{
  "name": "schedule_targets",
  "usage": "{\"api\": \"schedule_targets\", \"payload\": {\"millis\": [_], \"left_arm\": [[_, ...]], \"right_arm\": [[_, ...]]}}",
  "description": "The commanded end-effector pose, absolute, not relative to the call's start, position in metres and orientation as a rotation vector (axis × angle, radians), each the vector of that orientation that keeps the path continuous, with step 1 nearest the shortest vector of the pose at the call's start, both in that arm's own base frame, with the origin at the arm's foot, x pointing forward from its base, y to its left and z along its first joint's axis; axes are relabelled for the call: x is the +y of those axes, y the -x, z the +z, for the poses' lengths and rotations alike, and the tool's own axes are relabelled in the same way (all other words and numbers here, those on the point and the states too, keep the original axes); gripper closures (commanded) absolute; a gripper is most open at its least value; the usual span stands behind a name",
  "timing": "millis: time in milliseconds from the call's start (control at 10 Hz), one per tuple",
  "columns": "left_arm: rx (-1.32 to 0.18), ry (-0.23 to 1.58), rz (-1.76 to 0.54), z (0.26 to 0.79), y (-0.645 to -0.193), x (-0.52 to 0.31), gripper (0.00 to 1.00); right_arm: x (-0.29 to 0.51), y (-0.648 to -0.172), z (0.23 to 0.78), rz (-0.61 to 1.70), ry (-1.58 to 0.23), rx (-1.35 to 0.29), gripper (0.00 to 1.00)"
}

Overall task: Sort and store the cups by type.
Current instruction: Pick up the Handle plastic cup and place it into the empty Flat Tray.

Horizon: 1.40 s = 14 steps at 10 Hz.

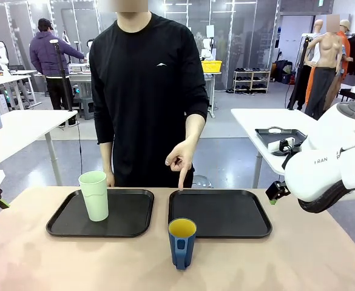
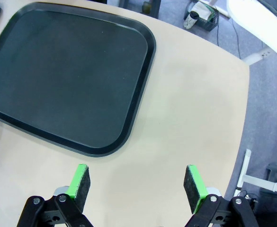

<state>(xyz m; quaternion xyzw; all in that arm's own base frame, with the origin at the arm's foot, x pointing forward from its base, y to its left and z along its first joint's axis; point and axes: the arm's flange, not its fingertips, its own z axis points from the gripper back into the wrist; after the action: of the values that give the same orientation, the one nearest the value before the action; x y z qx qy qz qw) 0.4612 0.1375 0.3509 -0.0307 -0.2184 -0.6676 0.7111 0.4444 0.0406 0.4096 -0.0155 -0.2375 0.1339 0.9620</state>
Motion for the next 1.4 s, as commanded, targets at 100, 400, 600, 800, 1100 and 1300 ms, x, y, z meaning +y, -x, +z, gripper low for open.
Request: {"api": "schedule_targets", "payload": {"millis": [100,400,600,800,1100,1300], "left_arm": [[-0.517,0.074,-1.493,0.351,-0.463,0.14,0.0],[-0.517,0.074,-1.493,0.351,-0.463,0.14,0.0],[-0.517,0.074,-1.493,0.351,-0.463,0.14,0.0],[-0.517,0.074,-1.493,0.351,-0.463,0.14,0.0],[-0.517,0.074,-1.493,0.351,-0.463,0.14,0.0],[-0.517,0.074,-1.493,0.351,-0.463,0.14,0.0]], "right_arm": [[0.045,-0.439,0.412,0.364,0.042,-0.472,0.0],[0.053,-0.419,0.425,0.742,0.128,-0.372,0.0],[0.053,-0.414,0.43,1.008,0.271,-0.256,0.0],[0.055,-0.409,0.425,1.222,0.359,-0.212,0.0],[0.062,-0.401,0.423,1.448,0.323,-0.237,0.0],[0.07,-0.405,0.423,1.401,0.366,-0.185,0.0]]}}
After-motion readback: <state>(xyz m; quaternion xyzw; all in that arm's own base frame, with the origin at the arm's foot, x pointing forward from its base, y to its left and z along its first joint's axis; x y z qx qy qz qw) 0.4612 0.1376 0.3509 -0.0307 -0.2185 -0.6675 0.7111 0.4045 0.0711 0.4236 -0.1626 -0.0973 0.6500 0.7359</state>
